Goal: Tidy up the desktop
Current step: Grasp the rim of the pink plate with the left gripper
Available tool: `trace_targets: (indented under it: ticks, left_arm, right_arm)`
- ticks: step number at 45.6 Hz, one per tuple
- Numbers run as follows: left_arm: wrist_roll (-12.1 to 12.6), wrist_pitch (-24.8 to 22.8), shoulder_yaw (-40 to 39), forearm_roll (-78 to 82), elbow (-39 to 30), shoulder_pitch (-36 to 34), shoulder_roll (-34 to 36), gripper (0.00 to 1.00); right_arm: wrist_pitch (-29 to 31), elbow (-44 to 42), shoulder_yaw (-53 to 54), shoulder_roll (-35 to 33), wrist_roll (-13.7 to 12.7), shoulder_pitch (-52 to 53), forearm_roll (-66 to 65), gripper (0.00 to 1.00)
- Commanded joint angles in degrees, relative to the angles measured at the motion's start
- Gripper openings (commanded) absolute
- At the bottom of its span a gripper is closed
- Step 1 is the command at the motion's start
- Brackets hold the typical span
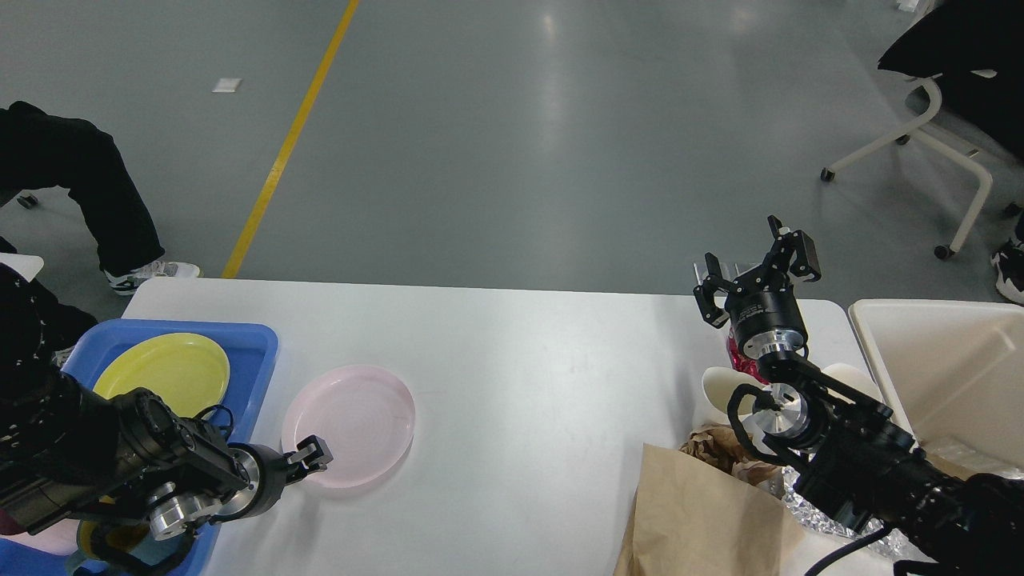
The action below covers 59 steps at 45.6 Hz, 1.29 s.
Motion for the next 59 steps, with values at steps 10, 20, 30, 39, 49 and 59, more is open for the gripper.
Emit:
trace_targets:
  ticks: [10, 20, 30, 39, 49, 59]
  left_arm:
    - [-0.2, 5.0, -2.2, 0.0, 1.0, 3.0, -0.1, 0.68]
    - [-0.2, 7.1, -2.3, -0.1, 1.2, 3.4, -0.2, 0.64]
    - [-0.2, 7.5, -2.4, -0.1, 1.3, 4.0, -1.1, 0.51]
    - [-0.3, 7.6, -2.5, 0.0, 1.6, 4.7, -1.2, 0.35]
    - [-0.6, 7.8, -2.6, 0.0, 1.9, 4.7, -1.8, 0.29]
    - [-1.0, 8.9, -2.5, 0.0, 1.9, 4.8, -1.8, 0.10]
  right_arm:
    - [0.0, 0.1, 0.0, 0.0, 0.0, 0.0, 0.0, 1.00]
    - [0.0, 0.1, 0.0, 0.0, 0.0, 0.0, 0.0, 1.00]
    - [0.0, 0.1, 0.0, 0.0, 0.0, 0.0, 0.0, 1.00]
    - [0.0, 0.1, 0.0, 0.0, 0.0, 0.0, 0.0, 1.00]
    - [0.0, 0.1, 0.0, 0.0, 0.0, 0.0, 0.0, 1.00]
    - [0.0, 0.0, 0.0, 0.0, 0.0, 0.0, 0.0, 1.00]
